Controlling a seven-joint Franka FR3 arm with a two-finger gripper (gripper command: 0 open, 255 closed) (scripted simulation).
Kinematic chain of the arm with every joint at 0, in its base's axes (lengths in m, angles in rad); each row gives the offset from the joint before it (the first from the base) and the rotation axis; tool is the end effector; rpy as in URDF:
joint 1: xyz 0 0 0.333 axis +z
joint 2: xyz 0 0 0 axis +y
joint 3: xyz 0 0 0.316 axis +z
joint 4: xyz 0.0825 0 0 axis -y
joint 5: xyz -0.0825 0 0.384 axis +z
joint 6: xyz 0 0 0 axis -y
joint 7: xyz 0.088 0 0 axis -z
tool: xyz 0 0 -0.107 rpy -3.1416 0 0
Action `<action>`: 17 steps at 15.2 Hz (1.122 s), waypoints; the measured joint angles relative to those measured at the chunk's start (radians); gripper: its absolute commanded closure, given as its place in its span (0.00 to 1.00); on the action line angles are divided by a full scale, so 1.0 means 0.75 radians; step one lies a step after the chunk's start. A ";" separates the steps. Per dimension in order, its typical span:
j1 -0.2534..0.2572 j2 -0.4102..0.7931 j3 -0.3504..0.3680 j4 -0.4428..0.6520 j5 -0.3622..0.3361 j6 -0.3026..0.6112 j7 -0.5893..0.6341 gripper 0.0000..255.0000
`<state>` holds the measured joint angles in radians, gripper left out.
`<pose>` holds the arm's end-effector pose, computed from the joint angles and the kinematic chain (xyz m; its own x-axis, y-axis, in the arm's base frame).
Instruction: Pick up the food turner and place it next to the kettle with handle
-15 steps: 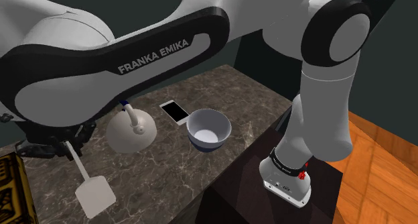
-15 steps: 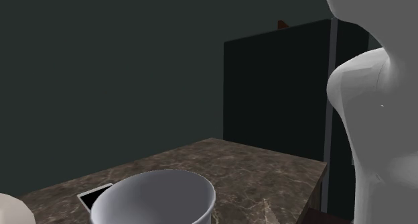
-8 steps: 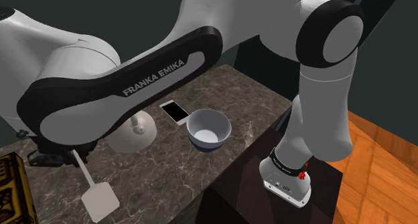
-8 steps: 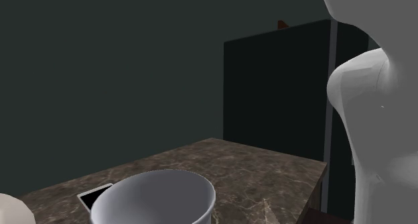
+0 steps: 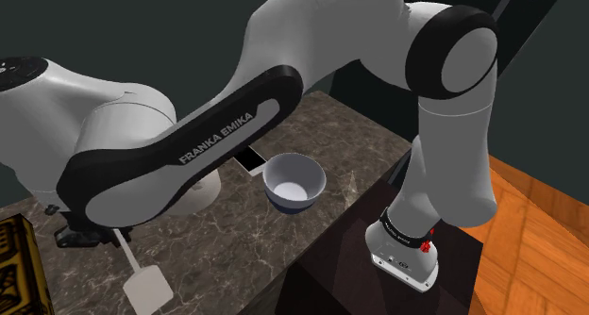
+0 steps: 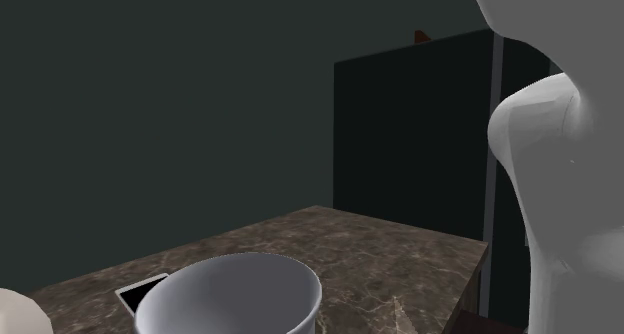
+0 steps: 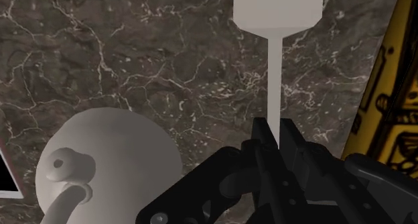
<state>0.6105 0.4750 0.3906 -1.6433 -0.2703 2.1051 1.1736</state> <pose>0.4009 0.5441 0.3585 0.9947 -0.0786 0.0660 -0.0788 -0.9969 0.0000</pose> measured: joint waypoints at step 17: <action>0.029 0.156 -0.048 -0.075 -0.080 0.222 0.061 1.00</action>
<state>0.6324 0.5918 0.3550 -1.6999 -0.3304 2.2714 1.2190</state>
